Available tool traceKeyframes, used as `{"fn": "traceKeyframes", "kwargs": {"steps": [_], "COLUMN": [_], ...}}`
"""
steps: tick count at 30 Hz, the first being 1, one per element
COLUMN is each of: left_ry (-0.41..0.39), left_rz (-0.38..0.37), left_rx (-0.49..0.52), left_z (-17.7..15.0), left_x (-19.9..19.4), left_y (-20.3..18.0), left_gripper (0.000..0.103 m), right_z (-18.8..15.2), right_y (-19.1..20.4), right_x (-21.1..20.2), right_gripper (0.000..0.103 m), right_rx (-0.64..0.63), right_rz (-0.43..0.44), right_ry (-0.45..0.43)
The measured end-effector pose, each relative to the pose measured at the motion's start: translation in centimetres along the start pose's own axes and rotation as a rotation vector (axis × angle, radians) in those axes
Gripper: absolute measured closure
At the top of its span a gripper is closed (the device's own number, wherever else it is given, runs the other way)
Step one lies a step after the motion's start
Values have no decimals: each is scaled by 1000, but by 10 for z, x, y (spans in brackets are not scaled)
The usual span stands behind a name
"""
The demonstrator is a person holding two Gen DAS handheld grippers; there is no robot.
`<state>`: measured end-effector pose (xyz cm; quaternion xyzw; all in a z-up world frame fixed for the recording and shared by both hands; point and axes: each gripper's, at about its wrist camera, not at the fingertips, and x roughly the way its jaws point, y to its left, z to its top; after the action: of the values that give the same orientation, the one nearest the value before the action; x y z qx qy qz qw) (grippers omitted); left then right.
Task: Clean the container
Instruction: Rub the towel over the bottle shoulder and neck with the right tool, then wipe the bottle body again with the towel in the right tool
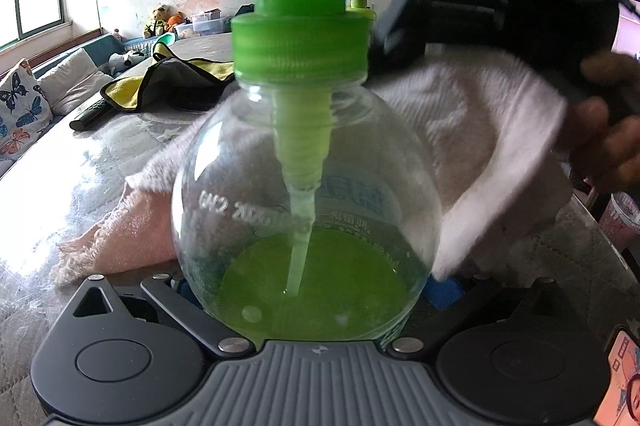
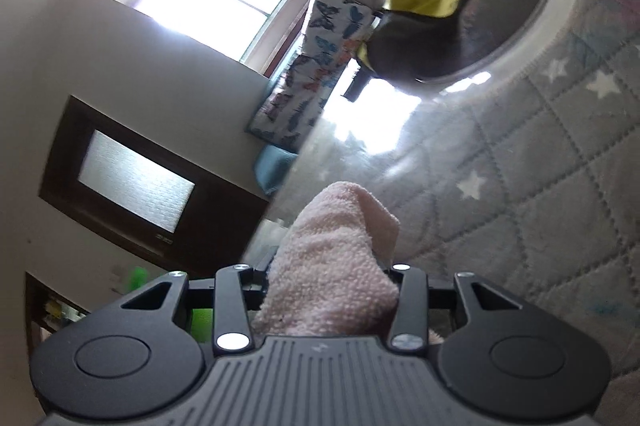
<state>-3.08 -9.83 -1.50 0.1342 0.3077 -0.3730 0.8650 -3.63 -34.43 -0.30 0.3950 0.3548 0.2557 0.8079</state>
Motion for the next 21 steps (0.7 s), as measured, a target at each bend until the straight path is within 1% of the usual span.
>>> {"fn": "traceKeyframes", "kwargs": {"steps": [5, 11, 13, 17, 21], "left_ry": [0, 0, 0, 0, 0], "left_rz": [0, 0, 0, 0, 0], "left_rx": [0, 0, 0, 0, 0], "left_z": [0, 0, 0, 0, 0], "left_x": [0, 0, 0, 0, -1], "left_y": [0, 0, 0, 0, 0], "left_gripper": [0, 0, 0, 0, 0], "right_z": [-10, -19, -21, -21, -12], "right_y": [-9, -7, -5, 5, 18], "right_x": [3, -12, -18, -32, -32], "right_gripper": [62, 62, 62, 62, 62], "right_rx": [-33, -83, -80, -72, -82], "right_rz": [-90, -110, -93, -28, 14], "right_ry": [33, 41, 39, 10, -21]}}
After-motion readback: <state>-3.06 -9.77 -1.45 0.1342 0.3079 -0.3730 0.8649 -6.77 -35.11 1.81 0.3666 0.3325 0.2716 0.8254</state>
